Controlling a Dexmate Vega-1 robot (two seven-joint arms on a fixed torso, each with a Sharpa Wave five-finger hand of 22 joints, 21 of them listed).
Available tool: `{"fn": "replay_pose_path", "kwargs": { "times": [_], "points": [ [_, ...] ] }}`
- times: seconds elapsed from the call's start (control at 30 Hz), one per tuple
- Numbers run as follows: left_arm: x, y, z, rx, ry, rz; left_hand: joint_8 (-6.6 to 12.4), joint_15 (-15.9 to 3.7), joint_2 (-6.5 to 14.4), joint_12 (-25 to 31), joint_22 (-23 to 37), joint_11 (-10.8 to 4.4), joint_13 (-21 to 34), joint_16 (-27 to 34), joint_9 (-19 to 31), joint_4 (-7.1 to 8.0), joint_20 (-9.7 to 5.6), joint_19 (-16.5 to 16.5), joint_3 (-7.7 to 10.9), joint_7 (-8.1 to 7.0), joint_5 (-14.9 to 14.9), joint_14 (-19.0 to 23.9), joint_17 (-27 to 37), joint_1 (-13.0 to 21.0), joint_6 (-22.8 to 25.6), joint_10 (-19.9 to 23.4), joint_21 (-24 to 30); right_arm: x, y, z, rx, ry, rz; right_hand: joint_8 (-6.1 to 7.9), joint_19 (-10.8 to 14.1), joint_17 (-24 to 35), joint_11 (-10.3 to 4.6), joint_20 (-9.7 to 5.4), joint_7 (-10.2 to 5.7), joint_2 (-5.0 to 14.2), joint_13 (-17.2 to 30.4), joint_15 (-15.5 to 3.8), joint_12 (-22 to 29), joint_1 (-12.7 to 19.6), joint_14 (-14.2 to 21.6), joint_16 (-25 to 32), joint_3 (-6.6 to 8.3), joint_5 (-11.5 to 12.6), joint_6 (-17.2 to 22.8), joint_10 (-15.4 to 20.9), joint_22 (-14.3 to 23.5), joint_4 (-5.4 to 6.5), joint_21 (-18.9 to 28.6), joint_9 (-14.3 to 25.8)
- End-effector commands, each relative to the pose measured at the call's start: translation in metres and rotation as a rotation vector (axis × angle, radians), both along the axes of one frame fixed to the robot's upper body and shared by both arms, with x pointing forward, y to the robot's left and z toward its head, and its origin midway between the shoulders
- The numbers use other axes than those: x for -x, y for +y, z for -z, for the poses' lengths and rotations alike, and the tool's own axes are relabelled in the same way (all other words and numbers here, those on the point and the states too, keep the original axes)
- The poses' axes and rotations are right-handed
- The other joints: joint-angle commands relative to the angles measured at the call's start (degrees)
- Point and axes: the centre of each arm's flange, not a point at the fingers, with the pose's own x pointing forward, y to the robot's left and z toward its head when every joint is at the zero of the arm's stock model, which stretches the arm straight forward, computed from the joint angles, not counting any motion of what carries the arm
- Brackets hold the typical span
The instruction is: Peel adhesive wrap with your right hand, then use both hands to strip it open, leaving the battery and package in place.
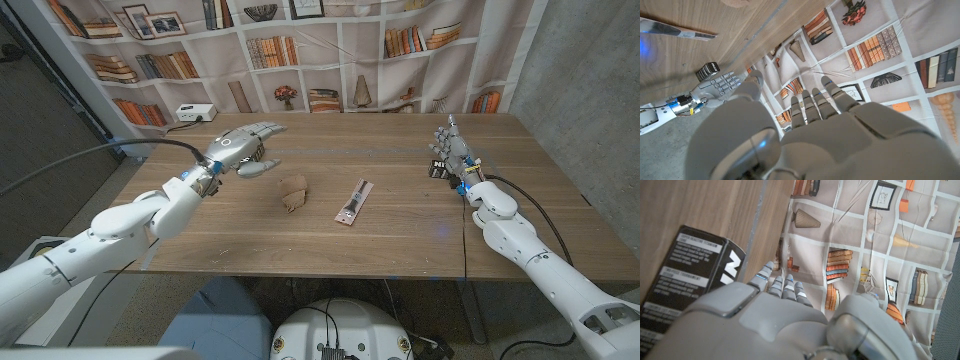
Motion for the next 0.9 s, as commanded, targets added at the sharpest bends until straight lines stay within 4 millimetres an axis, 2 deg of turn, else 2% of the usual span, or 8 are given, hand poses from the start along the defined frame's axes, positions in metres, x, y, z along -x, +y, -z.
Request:
{"fn": "replay_pose_path", "kwargs": {
  "times": [0.03, 0.43, 0.67, 0.9],
  "points": [
    [0.01, 0.011, -0.005, -0.043, -0.006, -0.043, 0.2, -0.04, -0.1, 0.2, 0.1, 0.11, 0.1, 0.1, 0.1, -0.14, -0.22, 0.6, -0.37, -0.15, 0.0, 0.7, 0.0, 0.9, 0.6, 0.4, 0.0, -0.002, -0.004, 0.001, -0.005, 0.0, 0.001, 0.03, 0.1, 0.3, 0.03, -0.12, 0.08, 0.04, 0.3, -0.25, 0.2, 0.4, 0.0, 0.5, 0.13, 0.1, 0.1, 0.4, 0.3, 0.06, 0.3, 0.2],
    [0.016, 0.021, -0.011, -0.06, -0.017, -0.08, 0.34, 0.01, -0.2, 0.2, 0.1, -0.06, 0.2, 0.2, 0.1, -0.05, -0.21, 0.9, -0.83, -0.11, 0.0, 1.2, 0.1, 1.5, 1.2, 1.0, 0.0, -0.006, -0.001, 0.003, -0.006, 0.005, -0.005, 0.05, 0.1, 0.3, -0.01, -0.15, 0.1, 0.03, 0.2, -0.27, 0.2, 0.4, 0.0, 0.5, 0.17, 0.1, 0.2, 0.4, 0.3, 0.03, 0.3, 0.2],
    [0.014, 0.022, -0.005, -0.103, -0.011, -0.104, 0.68, 0.07, -0.3, 0.4, 0.1, 0.17, 0.2, 0.2, 0.1, -0.01, -0.26, 1.0, -1.23, 0.23, 0.1, 1.6, 0.1, 2.1, 2.2, 1.7, 0.0, -0.008, 0.0, 0.003, -0.008, 0.006, -0.004, 0.03, 0.0, 0.3, 0.07, -0.14, 0.09, 0.04, 0.2, -0.28, 0.2, 0.4, 0.0, 0.5, 0.19, 0.0, 0.1, 0.4, 0.3, 0.03, 0.2, 0.2],
    [0.01, 0.019, 0.006, -0.147, -0.009, -0.121, 0.91, -0.29, -0.5, 0.4, 0.1, -0.06, 0.3, 0.3, 0.2, -0.04, -0.35, 1.3, -1.61, -0.04, 0.1, 2.3, 0.1, 2.6, 2.9, 2.3, 0.0, -0.011, 0.001, 0.004, -0.014, 0.009, -0.003, 0.03, 0.1, 0.3, 0.06, -0.09, 0.1, 0.05, 0.2, -0.29, 0.2, 0.4, 0.0, 0.5, 0.22, 0.0, 0.1, 0.4, 0.3, 0.01, 0.3, 0.2]
  ]
}}
